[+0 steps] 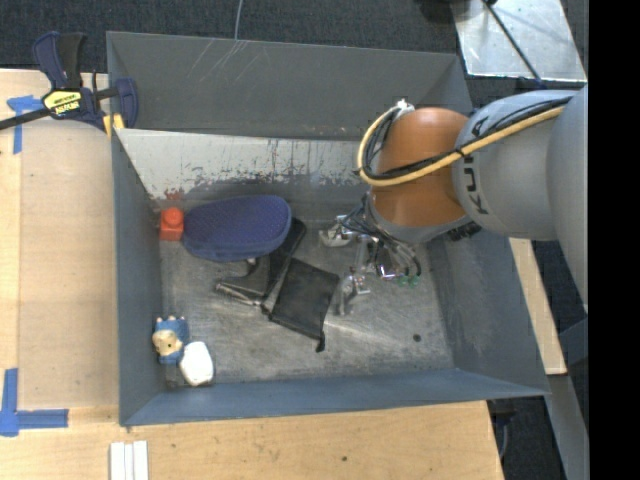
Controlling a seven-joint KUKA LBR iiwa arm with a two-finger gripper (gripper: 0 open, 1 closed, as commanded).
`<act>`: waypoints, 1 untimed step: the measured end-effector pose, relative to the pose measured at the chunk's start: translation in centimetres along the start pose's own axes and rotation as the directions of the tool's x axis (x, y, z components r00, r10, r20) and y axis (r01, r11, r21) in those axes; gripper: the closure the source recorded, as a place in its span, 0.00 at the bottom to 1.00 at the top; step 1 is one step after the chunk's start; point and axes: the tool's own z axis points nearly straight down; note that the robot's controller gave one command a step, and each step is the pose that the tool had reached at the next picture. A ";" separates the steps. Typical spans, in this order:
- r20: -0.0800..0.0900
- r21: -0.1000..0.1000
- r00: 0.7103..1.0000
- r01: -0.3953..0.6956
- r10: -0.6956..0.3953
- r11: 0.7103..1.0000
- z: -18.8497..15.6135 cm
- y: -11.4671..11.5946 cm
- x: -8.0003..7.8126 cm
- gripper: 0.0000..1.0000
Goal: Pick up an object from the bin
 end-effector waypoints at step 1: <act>-0.006 -0.006 0.967 0.256 -0.256 0.967 -0.6 3.2 2.3 0.00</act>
Offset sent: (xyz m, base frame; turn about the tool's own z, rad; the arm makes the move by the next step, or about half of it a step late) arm -0.0262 0.0295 0.0048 -0.2581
